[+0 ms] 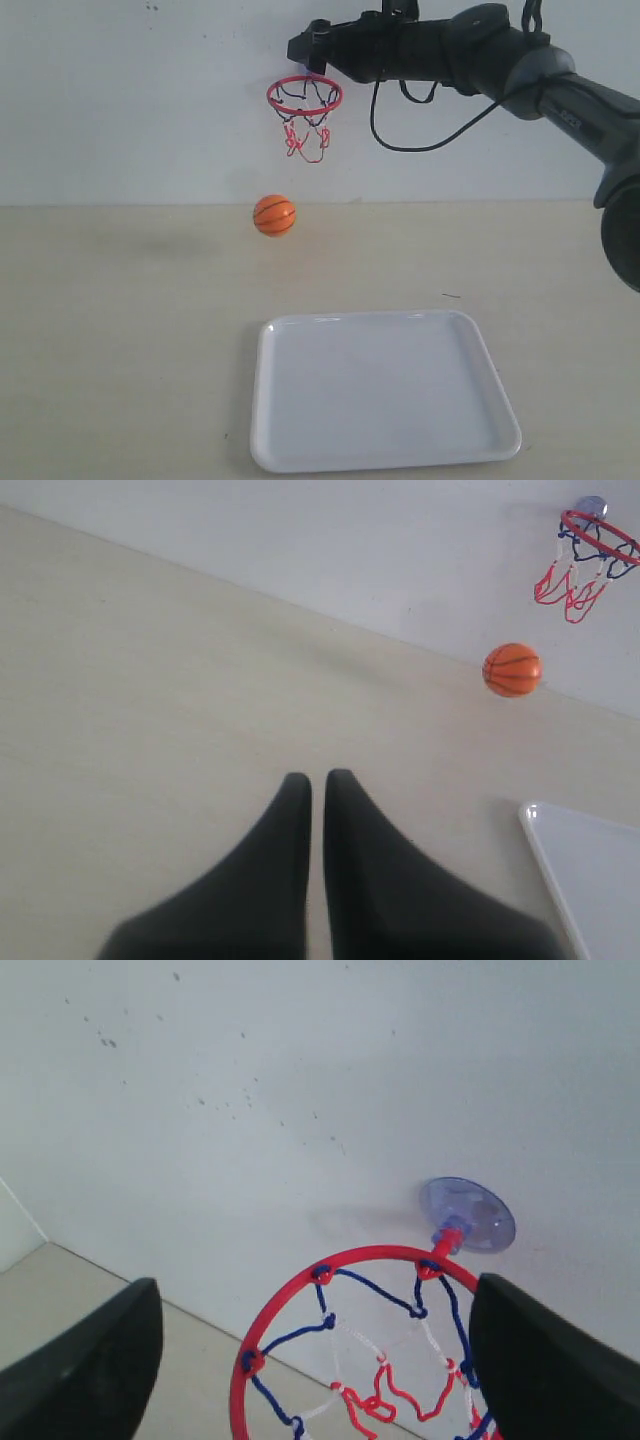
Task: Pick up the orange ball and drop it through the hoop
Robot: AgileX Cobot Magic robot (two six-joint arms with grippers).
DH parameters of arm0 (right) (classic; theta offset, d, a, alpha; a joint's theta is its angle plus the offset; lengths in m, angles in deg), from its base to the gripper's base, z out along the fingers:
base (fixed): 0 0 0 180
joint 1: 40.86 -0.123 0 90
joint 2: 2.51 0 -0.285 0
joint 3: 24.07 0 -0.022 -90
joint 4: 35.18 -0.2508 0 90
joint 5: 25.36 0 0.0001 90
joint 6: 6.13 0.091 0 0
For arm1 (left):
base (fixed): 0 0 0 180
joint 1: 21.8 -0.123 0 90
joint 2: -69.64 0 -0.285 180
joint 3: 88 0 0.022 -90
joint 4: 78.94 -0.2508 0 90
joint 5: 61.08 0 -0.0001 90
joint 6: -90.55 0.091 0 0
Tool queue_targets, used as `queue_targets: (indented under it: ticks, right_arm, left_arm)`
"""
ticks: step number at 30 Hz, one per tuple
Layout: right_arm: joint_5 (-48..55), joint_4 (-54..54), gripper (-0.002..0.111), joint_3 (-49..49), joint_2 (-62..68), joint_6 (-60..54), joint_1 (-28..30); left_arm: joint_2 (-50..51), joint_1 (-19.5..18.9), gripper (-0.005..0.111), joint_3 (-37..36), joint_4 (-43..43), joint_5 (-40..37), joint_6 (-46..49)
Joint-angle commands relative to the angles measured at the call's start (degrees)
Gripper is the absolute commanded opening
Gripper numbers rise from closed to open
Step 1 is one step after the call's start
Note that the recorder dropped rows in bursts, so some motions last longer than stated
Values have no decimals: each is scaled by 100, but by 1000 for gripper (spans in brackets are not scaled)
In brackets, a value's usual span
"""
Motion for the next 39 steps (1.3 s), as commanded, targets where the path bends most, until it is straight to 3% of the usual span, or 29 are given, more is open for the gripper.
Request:
queue_targets:
  ticks: [1,6,9,13,18,39]
  right_arm:
    - [466,182,78,-38,-121,145,143]
    - [1483,217,77,-38,-348,222,492]
    - [2172,325,66,-38,-412,442,731]
    - [3158,891,42,-38,-412,993,926]
    - [4117,1120,-1,-38,-412,1172,932]
    - [4117,1290,0,-38,-692,2190,1202]
  left_arm:
    - [-16,45,4,-22,-13,0,7]
    - [-16,45,4,-22,-13,0,7]
    - [-16,45,4,-22,-13,0,7]
    - [-16,45,4,-22,-13,0,7]
    - [-16,45,4,-22,-13,0,7]
    - [-16,45,4,-22,-13,0,7]
